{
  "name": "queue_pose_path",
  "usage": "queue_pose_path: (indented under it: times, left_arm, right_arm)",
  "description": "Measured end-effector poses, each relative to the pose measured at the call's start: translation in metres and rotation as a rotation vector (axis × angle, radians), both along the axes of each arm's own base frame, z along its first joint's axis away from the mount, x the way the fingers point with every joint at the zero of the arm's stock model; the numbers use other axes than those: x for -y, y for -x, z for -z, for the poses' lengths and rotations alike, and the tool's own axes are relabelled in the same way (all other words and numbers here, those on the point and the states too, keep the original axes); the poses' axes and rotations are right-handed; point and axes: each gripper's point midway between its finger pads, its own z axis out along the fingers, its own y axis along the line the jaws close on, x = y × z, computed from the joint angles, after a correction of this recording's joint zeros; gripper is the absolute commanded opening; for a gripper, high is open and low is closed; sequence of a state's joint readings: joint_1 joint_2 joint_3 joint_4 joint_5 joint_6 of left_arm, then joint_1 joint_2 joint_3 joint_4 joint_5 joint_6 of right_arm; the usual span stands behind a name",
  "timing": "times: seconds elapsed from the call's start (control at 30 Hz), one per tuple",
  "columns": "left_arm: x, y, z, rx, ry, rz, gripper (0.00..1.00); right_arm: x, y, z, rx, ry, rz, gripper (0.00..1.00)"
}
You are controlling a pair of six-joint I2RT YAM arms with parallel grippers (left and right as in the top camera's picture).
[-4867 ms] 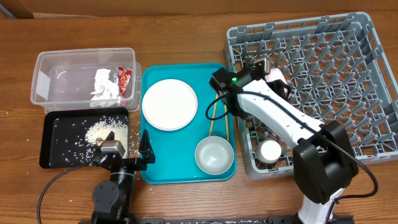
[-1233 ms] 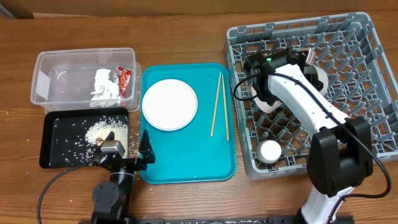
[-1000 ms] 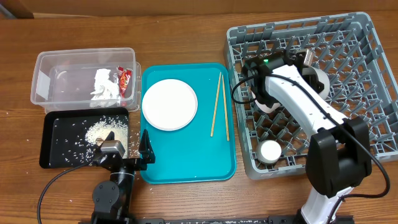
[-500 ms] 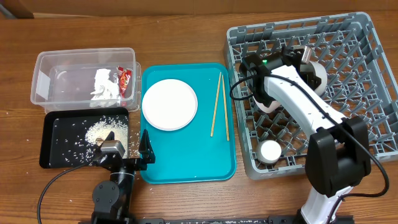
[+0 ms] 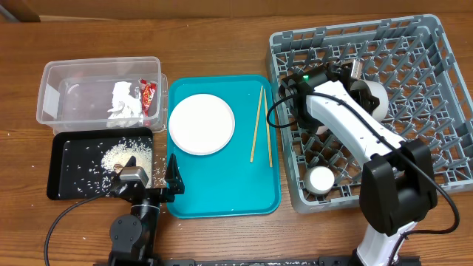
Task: Sort waste into correct bins and load items into the dishwasher
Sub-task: 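Set the grey bowl in the dish rack and open the right gripper, then reach the right gripper to the white plate edge and grasp it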
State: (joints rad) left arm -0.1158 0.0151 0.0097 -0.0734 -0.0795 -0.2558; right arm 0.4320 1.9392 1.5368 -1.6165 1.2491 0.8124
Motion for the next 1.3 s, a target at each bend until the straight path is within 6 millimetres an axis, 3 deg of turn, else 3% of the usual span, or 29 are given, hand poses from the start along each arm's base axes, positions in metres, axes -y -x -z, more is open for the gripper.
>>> queue_pose_path:
  times: [0.1, 0.23, 0.33, 0.63, 0.8, 1.07, 1.13, 1.23, 1.3]
  left_arm:
    - [0.000, 0.000, 0.000, 0.000, 0.000, 0.000, 1.00]
    - [0.000, 0.000, 0.000, 0.000, 0.000, 0.000, 1.00]
    - [0.000, 0.000, 0.000, 0.000, 0.000, 0.000, 1.00]
    - [0.000, 0.000, 0.000, 0.000, 0.000, 0.000, 1.00]
    - [0.000, 0.000, 0.000, 0.000, 0.000, 0.000, 1.00]
    - [0.000, 0.000, 0.000, 0.000, 0.000, 0.000, 1.00]
    - [0.000, 0.000, 0.000, 0.000, 0.000, 0.000, 1.00]
    - [0.000, 0.000, 0.000, 0.000, 0.000, 0.000, 1.00]
    - [0.000, 0.000, 0.000, 0.000, 0.000, 0.000, 1.00]
  right_arm:
    - [0.000, 0.000, 0.000, 0.003, -0.001, 0.001, 0.06]
    - [-0.001, 0.002, 0.002, -0.001, -0.013, 0.006, 0.25]
    - [-0.008, 0.003, 0.003, -0.008, -0.019, -0.008, 0.32]
    - [-0.054, 0.007, 0.005, -0.022, -0.026, -0.136, 0.38]
    - [-0.068, 0.014, 0.000, -0.042, -0.014, -0.174, 0.41]
    - [-0.108, 0.011, -0.017, 0.060, -0.195, -0.197, 0.48]
    - [-0.118, 0.012, -0.022, 0.075, -0.239, -0.208, 0.43]
    - [-0.124, 0.011, -0.024, 0.102, -0.282, -0.210, 0.09]
    - [-0.119, 0.001, -0.022, 0.153, -0.320, -0.182, 0.04]
